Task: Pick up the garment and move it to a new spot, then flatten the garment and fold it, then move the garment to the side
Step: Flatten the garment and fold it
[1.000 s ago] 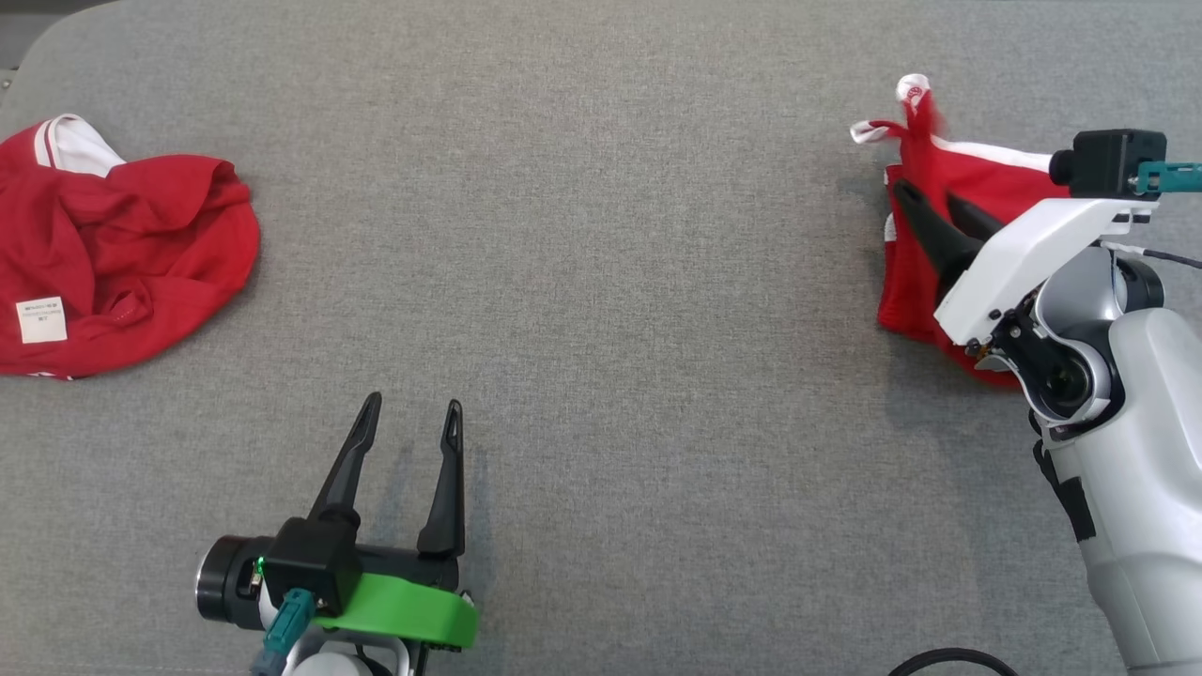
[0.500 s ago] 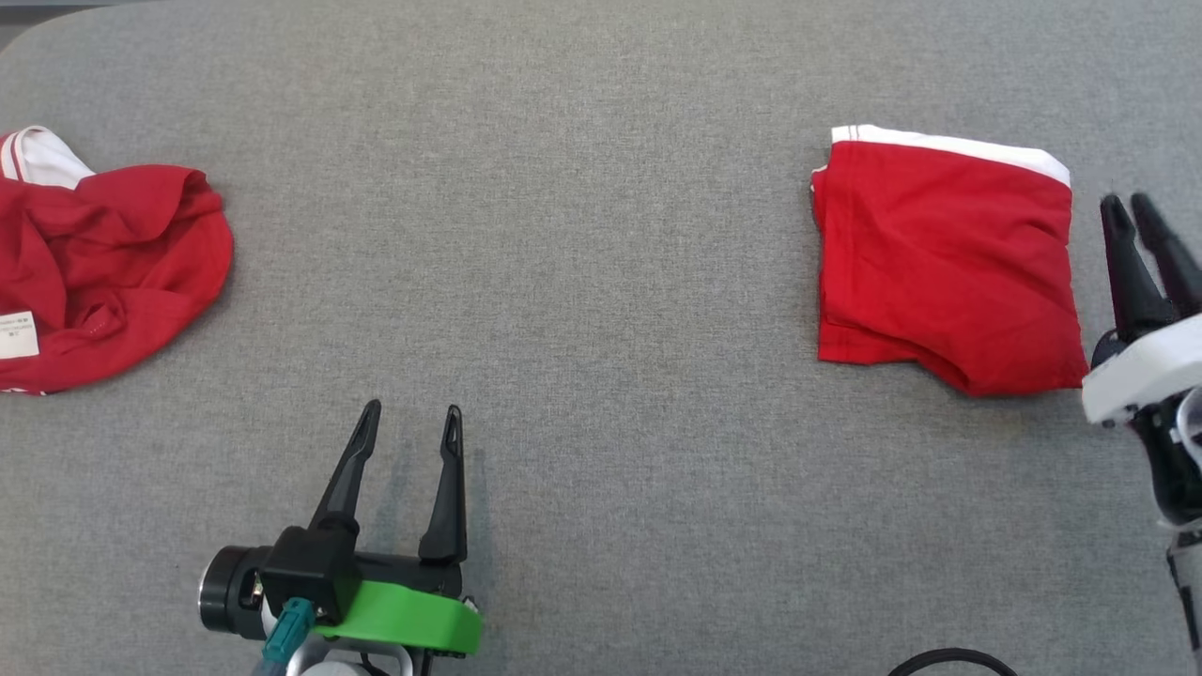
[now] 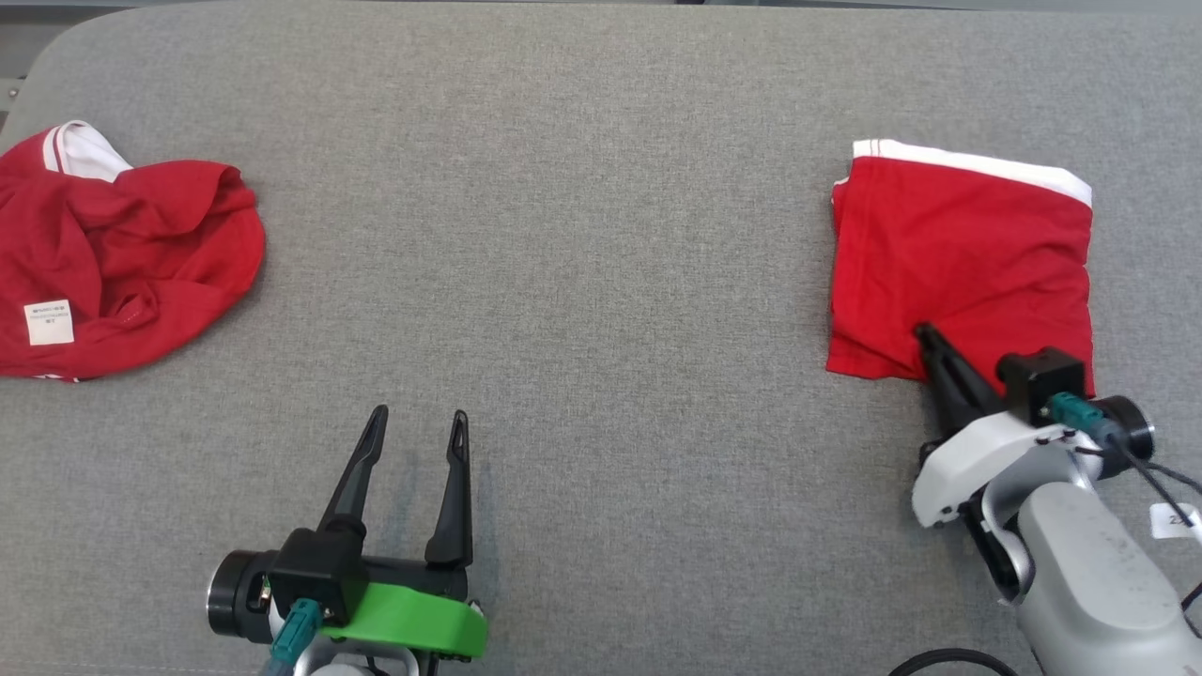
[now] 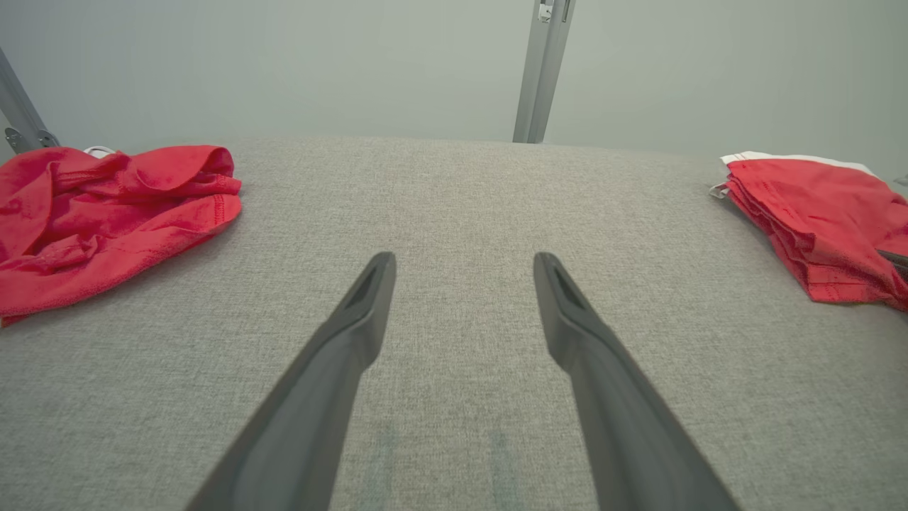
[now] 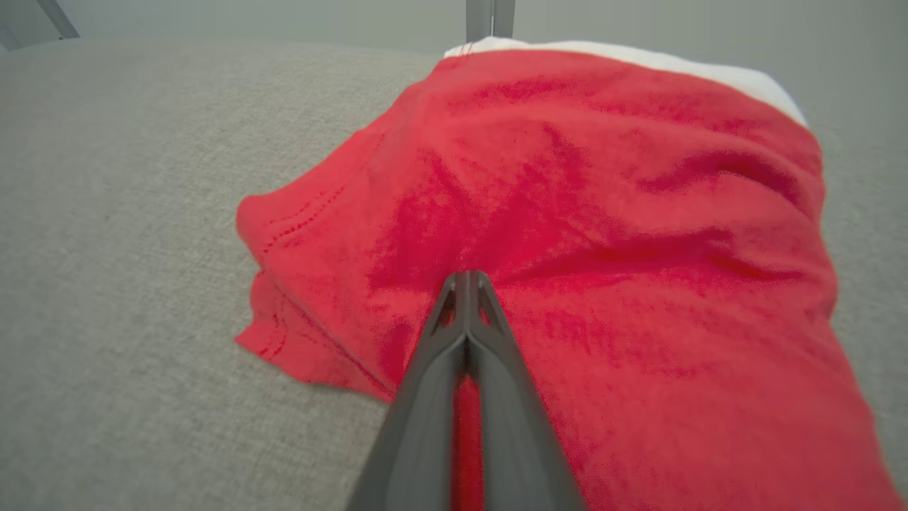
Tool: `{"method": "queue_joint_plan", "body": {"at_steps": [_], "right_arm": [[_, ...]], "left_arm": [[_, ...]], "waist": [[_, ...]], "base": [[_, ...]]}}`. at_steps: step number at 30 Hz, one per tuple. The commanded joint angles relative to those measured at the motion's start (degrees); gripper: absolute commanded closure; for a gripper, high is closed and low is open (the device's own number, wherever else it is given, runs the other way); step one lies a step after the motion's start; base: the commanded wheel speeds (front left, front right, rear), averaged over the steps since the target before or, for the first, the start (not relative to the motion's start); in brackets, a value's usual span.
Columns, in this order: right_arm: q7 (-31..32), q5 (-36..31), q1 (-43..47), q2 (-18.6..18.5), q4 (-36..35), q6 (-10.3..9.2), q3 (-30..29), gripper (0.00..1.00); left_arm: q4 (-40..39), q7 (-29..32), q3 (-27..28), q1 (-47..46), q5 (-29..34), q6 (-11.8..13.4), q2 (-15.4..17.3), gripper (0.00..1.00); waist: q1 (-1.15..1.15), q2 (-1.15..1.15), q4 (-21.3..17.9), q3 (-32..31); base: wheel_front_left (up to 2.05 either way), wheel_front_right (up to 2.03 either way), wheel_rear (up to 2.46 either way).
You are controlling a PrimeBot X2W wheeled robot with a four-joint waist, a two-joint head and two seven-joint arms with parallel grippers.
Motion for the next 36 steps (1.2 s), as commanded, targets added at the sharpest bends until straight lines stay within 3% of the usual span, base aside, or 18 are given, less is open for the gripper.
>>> {"method": "queue_joint_plan", "body": {"at_steps": [1, 6, 11, 14, 16, 17, 21, 27, 36], "right_arm": [[-0.36, 0.42, -0.54, -0.09, 0.72, -0.01, 1.34, 1.00], [-0.67, 4.03, -1.08, -0.10, 3.35, 0.02, 8.00, 1.00], [-0.75, 6.79, -0.94, -1.41, 0.90, 0.00, 11.13, 0.97], [-0.77, 7.65, 1.13, -2.58, -3.14, -0.01, 9.50, 0.59], [-0.75, 7.96, 3.38, -2.98, -6.94, -0.01, 7.30, 0.13], [-0.75, 8.18, 4.72, -3.13, -8.81, 0.00, 6.09, 0.00], [-0.75, 5.83, 10.48, -3.96, -16.44, -0.01, -0.32, 0.00], [-0.75, 0.69, 19.13, 0.22, -25.74, -0.04, -12.74, 0.00], [-0.76, -5.71, 26.94, 6.21, -29.43, -0.04, -25.24, 0.00]], "left_arm": [[0.14, -0.13, 0.12, 0.21, -0.14, 0.19, 0.07, 0.00], [0.14, -0.12, 0.19, 1.62, -0.55, 0.61, 0.07, 0.00], [-0.18, -0.12, 0.59, 1.81, -0.49, 0.77, 0.07, 0.00], [-0.26, -0.13, 0.81, 1.83, -0.53, 0.79, 0.07, 0.00], [-0.35, -0.13, 0.97, 2.32, -0.59, 0.93, 0.07, 0.00], [-0.47, -0.12, 1.16, 2.59, -0.63, 0.99, 0.07, 0.00], [-1.00, -0.08, 1.72, 3.81, -0.73, 1.07, 0.07, 0.00], [-1.24, -0.08, 3.79, 5.79, -0.29, 0.70, 0.07, 0.00], [-0.56, -0.07, 7.27, 6.88, -0.01, 0.06, 0.08, 0.00]], "waist": [[0.00, 0.00, 0.24, -0.39], [0.00, 0.00, -0.04, -1.34], [0.00, 0.00, -1.03, -1.68], [0.00, 0.00, -1.54, -2.10], [0.00, 0.00, -1.86, -2.57], [0.00, 0.00, -2.09, -2.80], [0.00, 0.00, -3.29, -4.00], [0.00, 0.00, -5.42, -6.17], [0.00, 0.00, -6.41, -8.60]], "base": [[0.00, 0.00, 0.00], [0.00, 0.00, 0.00], [0.00, 0.00, 0.00], [0.00, 0.00, 0.00], [0.00, 0.00, 0.00], [0.00, 0.00, 0.00], [0.00, 0.00, 0.00], [0.00, 0.00, 0.00], [0.00, 0.00, 0.00]]}}
